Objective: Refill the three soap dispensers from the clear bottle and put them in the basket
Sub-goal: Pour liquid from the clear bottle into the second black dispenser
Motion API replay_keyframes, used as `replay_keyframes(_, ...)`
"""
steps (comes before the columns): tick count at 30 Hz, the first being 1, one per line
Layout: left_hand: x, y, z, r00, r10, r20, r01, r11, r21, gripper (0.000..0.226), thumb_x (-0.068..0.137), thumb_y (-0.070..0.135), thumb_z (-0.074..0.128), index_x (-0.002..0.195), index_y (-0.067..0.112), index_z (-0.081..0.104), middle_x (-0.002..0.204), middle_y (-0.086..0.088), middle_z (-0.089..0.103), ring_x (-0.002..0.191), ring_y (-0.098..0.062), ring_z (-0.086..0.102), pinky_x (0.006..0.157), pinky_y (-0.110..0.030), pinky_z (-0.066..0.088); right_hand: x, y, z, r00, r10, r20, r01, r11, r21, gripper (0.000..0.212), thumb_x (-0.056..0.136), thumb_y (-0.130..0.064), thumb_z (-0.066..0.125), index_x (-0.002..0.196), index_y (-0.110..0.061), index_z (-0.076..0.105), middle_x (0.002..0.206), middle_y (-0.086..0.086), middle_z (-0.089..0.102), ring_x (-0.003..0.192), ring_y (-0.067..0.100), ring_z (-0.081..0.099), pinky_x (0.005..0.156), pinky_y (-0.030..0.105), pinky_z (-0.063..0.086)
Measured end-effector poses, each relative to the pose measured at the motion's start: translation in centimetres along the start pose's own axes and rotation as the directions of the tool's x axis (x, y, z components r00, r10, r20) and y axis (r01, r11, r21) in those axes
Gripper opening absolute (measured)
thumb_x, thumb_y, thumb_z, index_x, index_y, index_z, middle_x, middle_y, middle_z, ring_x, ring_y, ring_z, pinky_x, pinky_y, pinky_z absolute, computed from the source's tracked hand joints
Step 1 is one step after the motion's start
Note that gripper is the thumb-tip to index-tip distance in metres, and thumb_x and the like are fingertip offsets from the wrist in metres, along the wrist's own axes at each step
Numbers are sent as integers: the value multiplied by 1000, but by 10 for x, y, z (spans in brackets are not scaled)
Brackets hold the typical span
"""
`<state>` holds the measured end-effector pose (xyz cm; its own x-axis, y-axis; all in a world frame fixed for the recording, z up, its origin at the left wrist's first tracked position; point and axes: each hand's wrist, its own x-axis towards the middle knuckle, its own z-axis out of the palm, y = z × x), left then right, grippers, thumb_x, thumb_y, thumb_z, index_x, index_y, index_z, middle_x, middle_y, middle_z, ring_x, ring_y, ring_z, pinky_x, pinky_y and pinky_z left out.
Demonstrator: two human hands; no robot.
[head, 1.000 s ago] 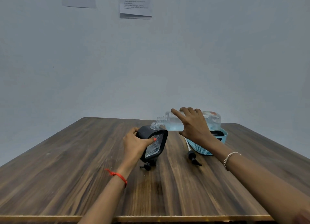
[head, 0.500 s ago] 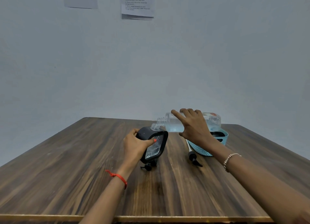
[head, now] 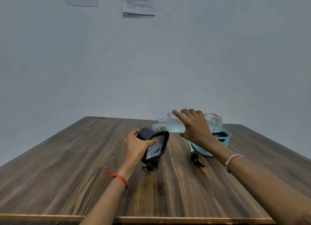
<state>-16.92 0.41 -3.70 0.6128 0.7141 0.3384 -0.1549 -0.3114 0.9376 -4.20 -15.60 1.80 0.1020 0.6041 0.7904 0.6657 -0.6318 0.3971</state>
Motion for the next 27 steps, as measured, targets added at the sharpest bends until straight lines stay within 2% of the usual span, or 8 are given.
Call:
replay_keyframes(7, 2, -4, 0, 1000, -10, 0, 10, 999, -39, 50, 53, 14, 88, 94, 15, 61, 93, -5, 71, 82, -20, 68, 76, -40, 58, -2, -3, 8, 999, 54, -4, -54, 997, 58, 92, 32, -15, 87, 118, -16, 54, 90, 13, 67, 71, 33, 63, 63, 41, 50)
replay_keyframes(12, 7, -8, -1, 1000, -24, -2, 24, 997, -77, 44, 53, 13, 88, 87, 17, 60, 90, -5, 71, 80, -21, 69, 74, -42, 58, 3, -6, 10, 981, 157, 111, -183, 936, 301, 80, 52, -19, 79, 127, -15, 52, 102, 11, 62, 87, 32, 58, 73, 39, 43)
replay_keyframes(15, 12, -11, -2, 999, -35, -8, 34, 995, -94, 42, 53, 12, 88, 82, 19, 60, 88, -6, 71, 79, -22, 69, 75, -45, 58, 10, -2, 13, 930, 308, 200, -364, 693, 622, 80, 52, -19, 85, 125, -17, 50, 108, 6, 53, 96, 21, 51, 79, 35, 43)
replay_keyframes(17, 14, -14, -3, 999, -40, -17, 38, 994, -101, 41, 53, 11, 88, 82, 18, 60, 87, -7, 71, 80, -23, 69, 76, -46, 57, 13, 6, 15, 864, 416, 282, -474, 485, 735, 79, 51, -16, 89, 120, -20, 50, 104, 3, 51, 91, 16, 49, 72, 26, 43)
replay_keyframes(19, 16, -16, -4, 999, -46, -22, 43, 993, -109, 43, 53, 10, 88, 86, 14, 61, 88, -8, 71, 80, -24, 69, 77, -46, 57, 11, 14, 19, 792, 439, 425, -570, 282, 772, 75, 52, -13, 90, 115, -24, 50, 101, 2, 54, 88, 15, 51, 69, 23, 45)
replay_keyframes(21, 19, -19, -6, 998, -52, -23, 49, 991, -121, 45, 54, 8, 87, 91, 9, 61, 89, -9, 71, 81, -24, 69, 77, -45, 57, 6, 20, 28, 742, 399, 540, -624, 116, 772, 73, 52, -9, 89, 114, -24, 52, 103, 5, 58, 91, 20, 57, 74, 30, 52)
replay_keyframes(24, 23, -23, -8, 998, -58, -31, 54, 990, -127, 48, 55, 7, 87, 95, 5, 61, 91, -10, 71, 80, -24, 69, 74, -41, 58, -1, 27, 42, 702, 341, 626, -651, -49, 757, 74, 52, 2, 85, 116, -19, 53, 104, 9, 62, 97, 27, 60, 75, 34, 55)
replay_keyframes(27, 26, -27, -9, 998, -60, -34, 55, 989, -137, 48, 56, 7, 86, 97, 5, 61, 90, -8, 71, 78, -20, 69, 64, -31, 55, -6, 29, 56, 693, 276, 667, -653, -154, 742, 75, 51, 11, 81, 114, -20, 53, 104, 9, 64, 100, 28, 62, 76, 35, 55)
